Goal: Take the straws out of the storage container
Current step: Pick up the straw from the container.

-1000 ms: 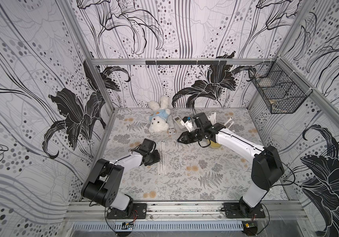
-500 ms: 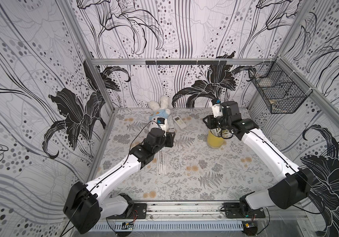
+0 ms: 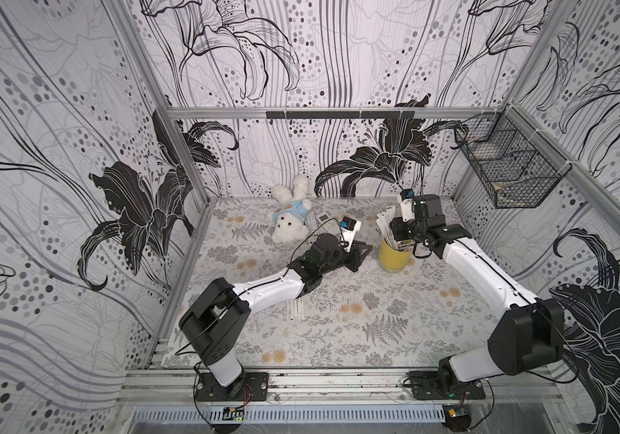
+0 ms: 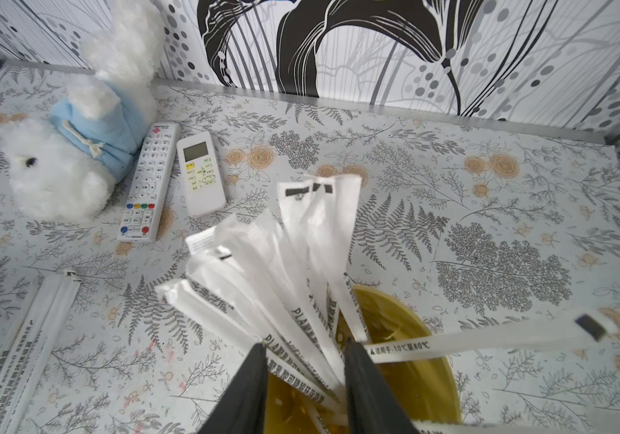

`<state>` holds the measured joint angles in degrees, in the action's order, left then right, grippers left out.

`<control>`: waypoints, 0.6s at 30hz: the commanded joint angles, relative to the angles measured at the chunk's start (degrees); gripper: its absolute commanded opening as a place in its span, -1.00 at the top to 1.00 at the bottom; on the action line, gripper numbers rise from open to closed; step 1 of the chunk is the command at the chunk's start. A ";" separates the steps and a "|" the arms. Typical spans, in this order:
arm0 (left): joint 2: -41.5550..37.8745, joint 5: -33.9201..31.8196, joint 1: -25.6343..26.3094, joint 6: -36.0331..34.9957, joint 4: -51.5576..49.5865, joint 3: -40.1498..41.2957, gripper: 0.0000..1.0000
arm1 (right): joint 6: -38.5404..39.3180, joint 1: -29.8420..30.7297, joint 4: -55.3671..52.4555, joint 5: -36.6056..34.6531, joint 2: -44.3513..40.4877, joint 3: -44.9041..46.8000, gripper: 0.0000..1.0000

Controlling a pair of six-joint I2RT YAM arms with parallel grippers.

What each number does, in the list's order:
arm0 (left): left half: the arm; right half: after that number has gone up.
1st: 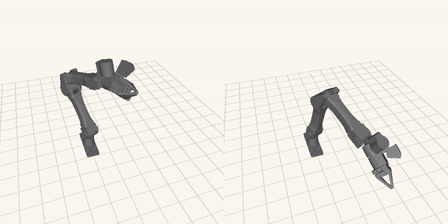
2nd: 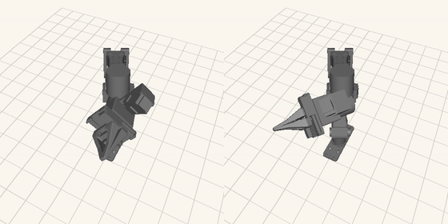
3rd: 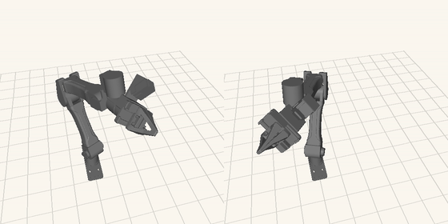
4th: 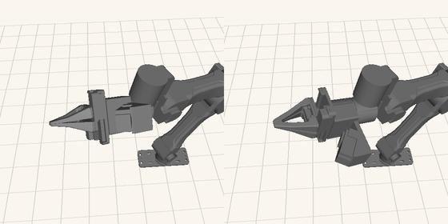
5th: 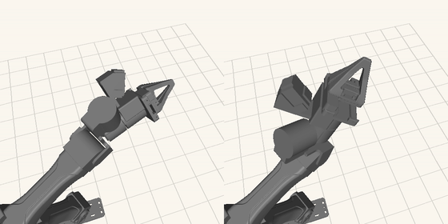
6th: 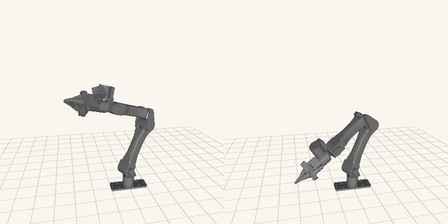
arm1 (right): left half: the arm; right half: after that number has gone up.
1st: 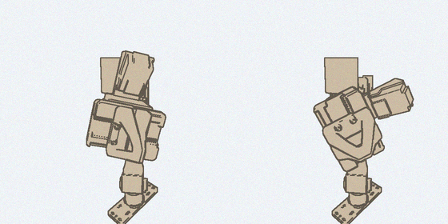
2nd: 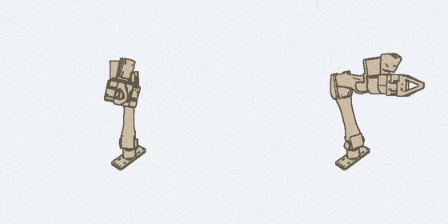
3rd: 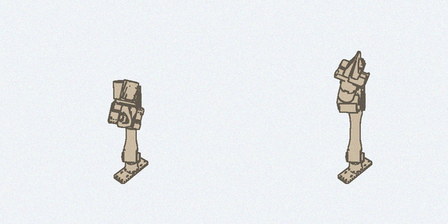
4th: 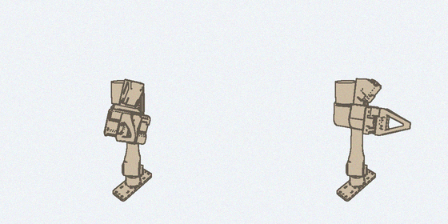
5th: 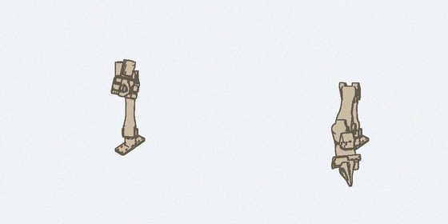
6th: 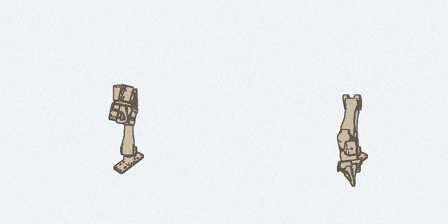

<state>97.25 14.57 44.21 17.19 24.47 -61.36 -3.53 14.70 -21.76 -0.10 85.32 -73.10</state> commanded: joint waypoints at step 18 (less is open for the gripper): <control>5.46 2.27 0.97 -5.25 1.10 -9.70 0.39 | 1.04 -1.89 2.82 -4.06 6.51 -3.43 0.31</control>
<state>102.74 17.63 44.97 14.41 25.65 -69.32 -3.53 13.15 -20.14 -2.48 91.02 -74.87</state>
